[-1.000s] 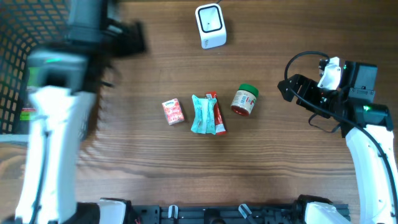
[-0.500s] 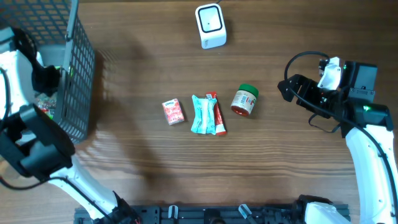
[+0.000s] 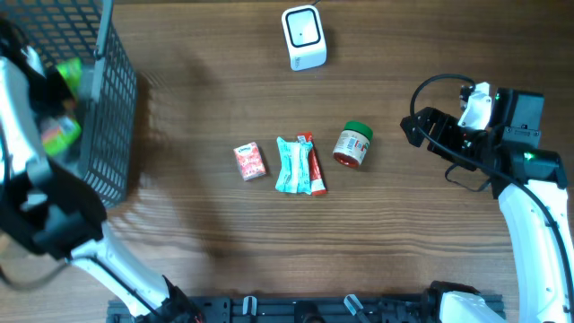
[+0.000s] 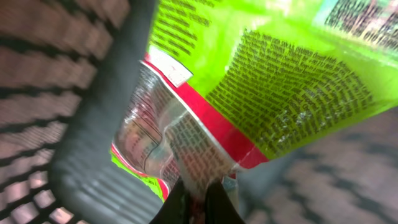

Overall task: Scan the item barcode
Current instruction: 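Grasp the Haribo gummy bag in the basket with the left gripper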

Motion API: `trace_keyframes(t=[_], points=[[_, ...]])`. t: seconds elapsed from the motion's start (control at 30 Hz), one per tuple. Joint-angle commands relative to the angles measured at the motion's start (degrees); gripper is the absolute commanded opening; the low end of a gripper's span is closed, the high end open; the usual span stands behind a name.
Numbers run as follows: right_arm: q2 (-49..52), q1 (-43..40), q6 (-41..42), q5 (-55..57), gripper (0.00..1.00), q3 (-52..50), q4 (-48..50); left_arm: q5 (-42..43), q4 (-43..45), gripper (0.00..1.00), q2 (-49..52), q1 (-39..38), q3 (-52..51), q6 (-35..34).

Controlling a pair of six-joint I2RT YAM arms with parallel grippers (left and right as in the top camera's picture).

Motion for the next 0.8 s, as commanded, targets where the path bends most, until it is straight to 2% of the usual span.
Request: trace_keyframes(t=[0.0, 0.03, 0.1, 0.17, 0.27, 0.3, 0.33, 0.37, 0.4, 0.43, 0.47, 0.6, 0.67, 0.77], points=[[0.37, -0.17, 0.26, 0.15, 1.00, 0.90, 0.11, 6.95, 0.15, 0.04, -20.74, -0.55, 10.43, -5.68], [0.37, -0.17, 0.26, 0.15, 1.00, 0.90, 0.09, 7.32, 0.52, 0.08, -25.57, -0.92, 10.43, -7.61], [0.37, -0.17, 0.26, 0.15, 1.00, 0.90, 0.11, 13.22, -2.05, 0.06, -34.32, -3.63, 10.43, -10.54], [0.37, -0.17, 0.26, 0.15, 1.00, 0.90, 0.11, 17.97, -6.91, 0.04, -38.03, -8.87, 10.40, -10.54], [0.37, -0.17, 0.28, 0.15, 1.00, 0.90, 0.11, 16.81, -15.78, 0.06, -38.49, -21.99, 8.83, -10.47], [0.37, -0.17, 0.26, 0.15, 1.00, 0.90, 0.11, 10.82, -15.80, 0.07, -38.38, -24.94, 7.82, -10.58], [0.37, -0.17, 0.26, 0.15, 0.99, 0.90, 0.11, 0.28, -15.67, 0.14, -38.10, -26.12, 7.61, -13.84], [0.37, -0.17, 0.26, 0.15, 1.00, 0.90, 0.11, -8.11, -14.91, 0.17, -37.83, -25.83, 7.61, -16.94], [0.37, -0.17, 0.26, 0.15, 1.00, 0.90, 0.11, -11.47, -13.27, 0.31, -37.57, -24.83, 7.61, -17.40], [0.37, -0.17, 0.26, 0.15, 1.00, 0.90, 0.11, -12.13, -11.32, 0.59, -37.44, -23.32, 7.61, -17.59], [0.37, -0.17, 0.28, 0.15, 1.00, 0.90, 0.11, -12.11, -9.57, 0.77, -37.03, -21.51, 7.61, -17.57], [0.37, -0.17, 0.26, 0.15, 1.00, 0.90, 0.11, -12.07, -6.21, 0.92, -31.30, -11.47, 7.61, -17.57], [0.37, -0.17, 0.28, 0.15, 1.00, 0.90, 0.11, -9.90, -6.54, 1.00, -23.28, -5.07, 7.54, -17.55], [0.37, -0.17, 0.28, 0.15, 1.00, 0.90, 0.11, -5.16, -8.55, 1.00, -10.05, 0.26, 7.54, -12.48]])
